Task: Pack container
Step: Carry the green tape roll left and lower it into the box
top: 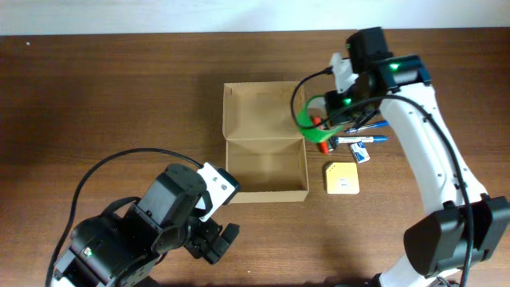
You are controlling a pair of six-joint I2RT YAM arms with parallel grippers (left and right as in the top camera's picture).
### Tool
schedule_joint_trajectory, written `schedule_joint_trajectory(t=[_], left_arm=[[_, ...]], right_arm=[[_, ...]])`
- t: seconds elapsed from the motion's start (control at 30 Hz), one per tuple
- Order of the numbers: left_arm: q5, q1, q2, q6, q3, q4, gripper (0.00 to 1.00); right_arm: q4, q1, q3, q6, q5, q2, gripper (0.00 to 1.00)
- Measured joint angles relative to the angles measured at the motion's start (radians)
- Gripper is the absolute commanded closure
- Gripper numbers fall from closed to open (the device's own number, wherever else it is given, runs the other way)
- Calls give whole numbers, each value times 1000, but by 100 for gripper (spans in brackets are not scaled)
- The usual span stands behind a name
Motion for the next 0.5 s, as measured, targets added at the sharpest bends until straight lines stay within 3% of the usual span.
schedule_joint_trajectory(t=[0.23,0.5], left_arm=[[0,25,-47,115,1,-4,0],[62,225,-51,291,18,-28,0]], right_arm=[[-42,61,0,-29,-36,0,96],[-50,140,0,-53,-76,0,96]])
